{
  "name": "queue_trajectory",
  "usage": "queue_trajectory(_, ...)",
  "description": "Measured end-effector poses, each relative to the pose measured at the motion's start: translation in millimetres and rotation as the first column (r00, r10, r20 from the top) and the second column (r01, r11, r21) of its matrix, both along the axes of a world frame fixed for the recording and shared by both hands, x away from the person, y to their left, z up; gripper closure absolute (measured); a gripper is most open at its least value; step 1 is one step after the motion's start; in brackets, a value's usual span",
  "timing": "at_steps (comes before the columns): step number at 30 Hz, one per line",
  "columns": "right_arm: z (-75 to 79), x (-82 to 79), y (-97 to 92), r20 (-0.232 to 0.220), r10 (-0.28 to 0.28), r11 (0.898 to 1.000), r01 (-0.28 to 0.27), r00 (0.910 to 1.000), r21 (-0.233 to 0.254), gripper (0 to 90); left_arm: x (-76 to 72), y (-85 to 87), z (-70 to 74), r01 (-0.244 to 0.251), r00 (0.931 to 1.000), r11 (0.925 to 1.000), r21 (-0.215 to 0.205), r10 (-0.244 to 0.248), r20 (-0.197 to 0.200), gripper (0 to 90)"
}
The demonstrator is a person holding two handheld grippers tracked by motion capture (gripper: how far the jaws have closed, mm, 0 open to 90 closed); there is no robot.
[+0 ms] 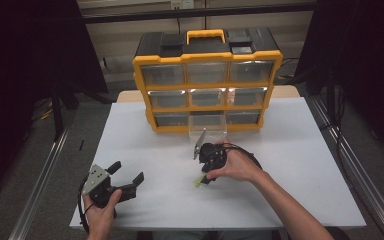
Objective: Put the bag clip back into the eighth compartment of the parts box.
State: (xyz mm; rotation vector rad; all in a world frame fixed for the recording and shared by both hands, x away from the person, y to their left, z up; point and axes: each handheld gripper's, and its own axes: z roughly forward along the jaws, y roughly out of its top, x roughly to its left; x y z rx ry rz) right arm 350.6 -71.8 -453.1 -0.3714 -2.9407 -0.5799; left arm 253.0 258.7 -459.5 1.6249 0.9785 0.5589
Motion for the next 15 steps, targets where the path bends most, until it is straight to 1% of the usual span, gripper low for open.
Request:
queue_trajectory(1, 0.5, 0.3, -0.6, -0.006, 0.001, 1.0, -0.001, 1.0, -0.003, 53.1, 0.0, 0.1, -0.1, -0.001, 1.0, 1.0, 0.0, 0.001, 0.0, 5.9)
queue_trajectory(2, 0.2, 0.8, -0.8, -0.002, 0.0, 1.0, 0.0, 1.0, 0.003, 54.6, 0.1, 0.1, -0.1, -0.001, 1.0, 1.0, 0.0, 0.001, -0.001, 5.9)
queue_trajectory(6, 0.3, 1.1, -1.8, -0.003, 0.022, 1.0, -0.022, 0.9998, 0.004, 58.8, 0.1, 0.1, 0.0, -0.001, 1.0, 1.0, 0.001, 0.001, 0.0, 5.9)
queue_trajectory(8, 0.0, -0.3, -1.1, 0.003, 0.013, 1.0, -0.013, 0.9999, 0.004, 60.3, 0.1, 0.1, 0.0, -0.002, 1.0, 1.0, 0.002, 0.002, 0.0, 6.1)
queue_trajectory(11, 0.1, -0.1, -1.3, 0.011, 0.016, 1.0, -0.016, 0.9998, -0.001, 63.2, 0.1, 0.2, 0.0, -0.001, 1.0, 1.0, 0.0, 0.001, -0.001, 6.1)
queue_trajectory(13, -0.1, 1.3, -2.2, 0.018, 0.034, 0.999, -0.034, 0.9993, 0.003, 65.6, 0.1, 0.2, 0.0, -0.001, 1.0, 1.0, 0.0, 0.001, -0.001, 6.1)
queue_trajectory(14, -0.3, 1.0, -1.9, 0.02, 0.023, 1.0, -0.023, 0.9995, 0.004, 66.9, 0.2, 0.2, 0.1, -0.001, 1.0, 1.0, 0.001, 0.001, 0.0, 6.1)
queue_trajectory(15, -0.2, 1.3, -2.3, 0.02, 0.024, 1.0, -0.025, 0.9995, 0.001, 68.5, 0.2, 0.3, 0.1, -0.001, 1.0, 1.0, 0.001, 0.001, 0.0, 6.1)
